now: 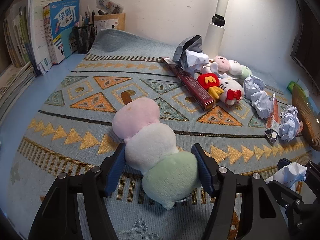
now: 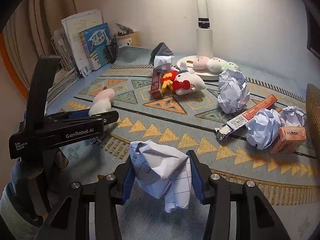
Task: Organize objects
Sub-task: 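Carry the plush skewer and paper ball over the woven bowl and open both grippers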
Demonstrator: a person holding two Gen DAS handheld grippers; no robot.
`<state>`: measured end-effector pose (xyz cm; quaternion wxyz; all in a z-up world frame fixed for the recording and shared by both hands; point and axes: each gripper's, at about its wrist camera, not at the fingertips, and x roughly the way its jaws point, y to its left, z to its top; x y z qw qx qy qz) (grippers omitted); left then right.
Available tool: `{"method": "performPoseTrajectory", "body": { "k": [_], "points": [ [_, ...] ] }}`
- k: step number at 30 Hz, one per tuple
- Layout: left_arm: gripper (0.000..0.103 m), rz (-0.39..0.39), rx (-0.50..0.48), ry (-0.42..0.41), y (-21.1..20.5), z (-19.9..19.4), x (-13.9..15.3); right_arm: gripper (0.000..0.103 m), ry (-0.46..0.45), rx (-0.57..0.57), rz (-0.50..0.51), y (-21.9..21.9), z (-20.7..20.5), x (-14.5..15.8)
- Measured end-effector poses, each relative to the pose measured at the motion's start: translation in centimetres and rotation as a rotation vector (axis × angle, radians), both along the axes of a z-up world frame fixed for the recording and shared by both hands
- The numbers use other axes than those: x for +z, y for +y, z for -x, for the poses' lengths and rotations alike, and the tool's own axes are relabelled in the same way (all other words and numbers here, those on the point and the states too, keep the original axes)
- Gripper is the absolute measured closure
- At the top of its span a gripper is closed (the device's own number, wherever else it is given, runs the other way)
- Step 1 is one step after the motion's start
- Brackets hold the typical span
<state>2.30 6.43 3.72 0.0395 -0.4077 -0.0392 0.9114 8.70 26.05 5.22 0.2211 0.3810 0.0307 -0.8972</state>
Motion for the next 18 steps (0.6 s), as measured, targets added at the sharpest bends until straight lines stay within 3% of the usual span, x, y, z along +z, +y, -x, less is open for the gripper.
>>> {"method": "performPoseTrajectory", "body": {
  "k": [5,9,14,16,18],
  "points": [
    [0.042,-0.032,-0.049,0.031,0.2,-0.7,0.9,0.055,0.114,-0.037,0.042,1.6,-1.8,1.8],
    [0.042,-0.088,-0.132,0.115,2.5,-1.6,5.0,0.055,0.080,-0.099,0.078,5.0,-1.6,2.8],
    [0.042,-0.143,-0.283,0.154,9.8,-0.5,9.1,0.055,0.191,-0.276,0.123,14.0,-3.5,8.8],
    [0.041,-0.175,-0.339,0.145,13.9,0.5,9.7,0.055,0.279,-0.405,0.072,18.0,-4.2,11.1],
    [0.041,-0.201,-0.377,0.132,18.4,1.4,9.8,0.042,0.369,-0.519,-0.026,21.4,-4.5,12.3]
  ]
}}
